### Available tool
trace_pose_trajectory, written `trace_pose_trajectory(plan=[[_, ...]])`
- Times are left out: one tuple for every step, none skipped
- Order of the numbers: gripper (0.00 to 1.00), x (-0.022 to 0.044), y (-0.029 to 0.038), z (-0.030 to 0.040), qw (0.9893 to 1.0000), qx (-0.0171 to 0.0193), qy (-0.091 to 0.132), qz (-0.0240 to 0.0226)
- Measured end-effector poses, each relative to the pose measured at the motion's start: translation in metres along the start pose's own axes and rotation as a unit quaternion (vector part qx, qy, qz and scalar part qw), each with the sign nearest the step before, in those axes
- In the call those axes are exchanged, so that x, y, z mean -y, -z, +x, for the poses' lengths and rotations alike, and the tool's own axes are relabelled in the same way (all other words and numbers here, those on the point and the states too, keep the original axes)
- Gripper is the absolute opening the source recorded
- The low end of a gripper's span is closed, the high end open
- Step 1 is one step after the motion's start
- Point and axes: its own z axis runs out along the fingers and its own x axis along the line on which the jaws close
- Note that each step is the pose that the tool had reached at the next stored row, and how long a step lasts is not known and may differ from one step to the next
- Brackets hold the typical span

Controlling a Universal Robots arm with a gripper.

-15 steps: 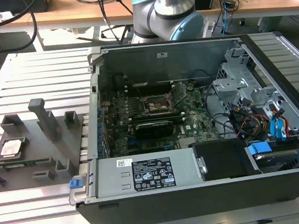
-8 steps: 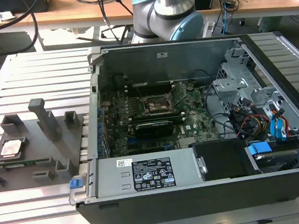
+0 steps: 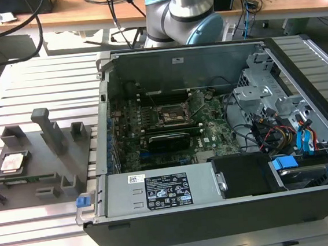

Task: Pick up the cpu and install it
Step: 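Pick up the cpu and move it towards the insertion slot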

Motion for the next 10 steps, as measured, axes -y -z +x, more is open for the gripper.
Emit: trace_pose_trajectory(plan=[[0.6, 0.0, -0.0006, 0.0, 1.0, 0.0, 0.0, 0.0], [0.6, 0.0, -0.0011, 0.0, 1.0, 0.0, 0.0, 0.0], [0.6, 0.0, -0.0017, 0.0, 1.0, 0.0, 0.0, 0.0], [0.6, 0.0, -0.0021, 0.0001, 1.0, 0.0, 0.0, 0.0], [0.6, 0.0, -0.0028, 0.0001, 1.0, 0.0, 0.0, 0.0], [0.6, 0.0, -0.0032, 0.0001, 1.0, 0.0, 0.0, 0.0], [0.6, 0.0, -0.004, 0.0001, 1.0, 0.0, 0.0, 0.0], [0.6, 0.0, -0.0045, 0.0001, 1.0, 0.0, 0.0, 0.0], [0.6, 0.0, -0.005, 0.0002, 1.0, 0.0, 0.0, 0.0], [0.6, 0.0, -0.0055, 0.0001, 1.0, 0.0, 0.0, 0.0]])
